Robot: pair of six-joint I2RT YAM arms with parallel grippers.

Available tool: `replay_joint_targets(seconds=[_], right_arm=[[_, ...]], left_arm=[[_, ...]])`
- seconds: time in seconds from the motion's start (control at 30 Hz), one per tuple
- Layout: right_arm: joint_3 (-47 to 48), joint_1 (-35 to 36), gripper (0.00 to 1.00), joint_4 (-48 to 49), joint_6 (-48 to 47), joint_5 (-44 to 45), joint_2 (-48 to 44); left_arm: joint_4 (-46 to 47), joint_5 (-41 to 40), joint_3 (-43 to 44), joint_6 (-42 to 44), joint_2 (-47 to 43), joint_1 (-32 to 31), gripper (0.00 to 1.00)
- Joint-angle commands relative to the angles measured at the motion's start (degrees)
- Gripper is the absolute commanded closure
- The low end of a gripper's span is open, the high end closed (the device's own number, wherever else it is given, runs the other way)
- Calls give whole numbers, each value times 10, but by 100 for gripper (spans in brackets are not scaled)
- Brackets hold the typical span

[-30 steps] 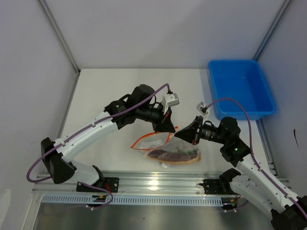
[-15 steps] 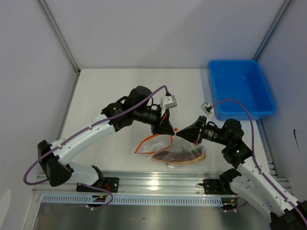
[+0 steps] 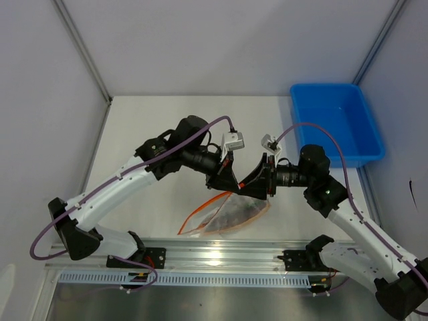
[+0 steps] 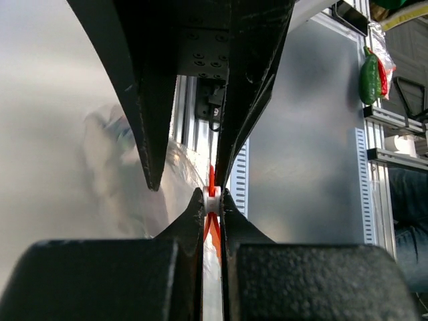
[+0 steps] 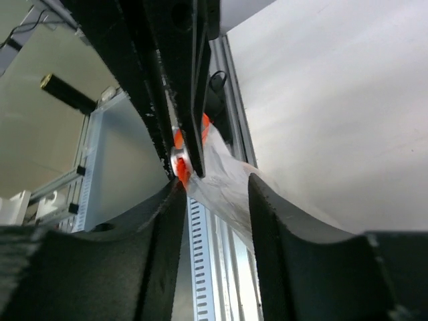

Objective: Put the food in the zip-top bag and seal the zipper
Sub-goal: Zip the zipper food storage bag at the center of the board.

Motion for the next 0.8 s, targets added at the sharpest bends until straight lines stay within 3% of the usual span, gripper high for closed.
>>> replay_joint_targets(seconds=[0.0, 0.13, 0.37, 0.77], right_arm=[[38, 13, 57, -45, -57, -71, 15], [61, 18, 61, -100, -101, -85, 49], [73, 20, 70, -107, -117, -98, 58], [120, 58, 100, -140, -147, -95, 101]], left_arm=[[2, 19, 33, 7, 15, 2, 99], [-12, 34, 40, 14, 20, 2, 99], [-29, 28, 43, 28, 29, 2, 100], [-35, 6, 50, 22, 40, 2, 99]])
